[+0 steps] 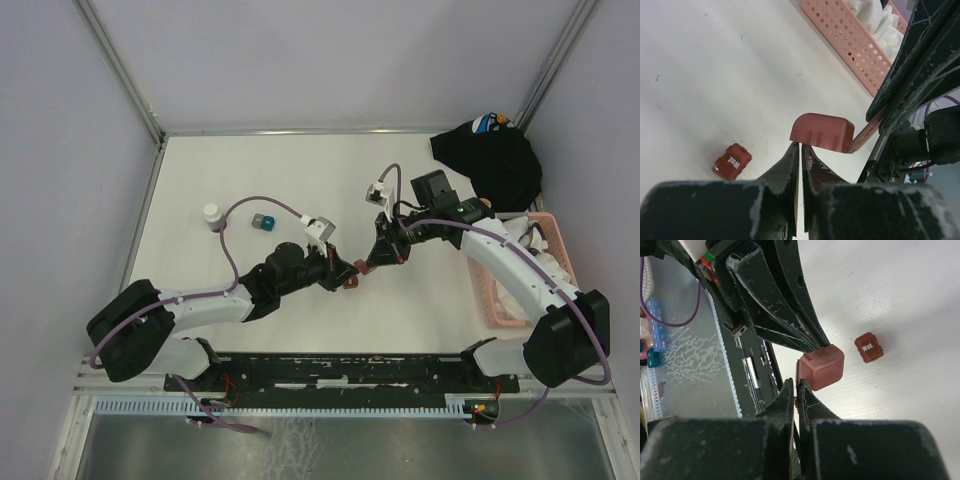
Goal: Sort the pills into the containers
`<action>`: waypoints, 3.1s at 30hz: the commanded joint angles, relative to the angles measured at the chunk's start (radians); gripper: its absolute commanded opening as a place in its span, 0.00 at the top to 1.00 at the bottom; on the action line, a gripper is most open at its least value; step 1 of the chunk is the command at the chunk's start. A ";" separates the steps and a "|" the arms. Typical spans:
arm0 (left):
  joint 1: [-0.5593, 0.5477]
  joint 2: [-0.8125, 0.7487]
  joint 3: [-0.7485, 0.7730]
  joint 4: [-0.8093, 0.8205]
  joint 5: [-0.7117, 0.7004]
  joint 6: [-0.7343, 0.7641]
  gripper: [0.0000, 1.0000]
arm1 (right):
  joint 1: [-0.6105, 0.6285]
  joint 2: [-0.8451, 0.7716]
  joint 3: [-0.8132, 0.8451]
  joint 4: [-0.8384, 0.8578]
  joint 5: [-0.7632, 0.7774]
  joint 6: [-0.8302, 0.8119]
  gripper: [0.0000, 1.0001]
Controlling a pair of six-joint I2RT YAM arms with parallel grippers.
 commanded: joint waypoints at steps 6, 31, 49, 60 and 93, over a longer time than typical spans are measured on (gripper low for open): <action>0.010 -0.070 -0.036 0.049 0.062 0.046 0.87 | -0.014 -0.003 0.021 0.023 0.104 0.003 0.98; 0.010 -0.543 -0.365 0.002 -0.032 0.040 0.57 | -0.124 0.564 0.494 -0.546 0.112 -0.619 0.94; 0.010 -0.792 -0.466 -0.095 -0.086 0.012 0.53 | -0.098 1.028 0.957 -0.985 0.157 -0.956 0.90; 0.010 -0.790 -0.473 -0.092 -0.082 -0.014 0.53 | -0.071 1.065 1.048 -0.882 0.184 -0.830 0.63; -0.122 -0.216 -0.249 0.043 -0.293 -0.148 0.72 | -0.088 0.165 0.119 -0.067 0.342 -0.256 0.68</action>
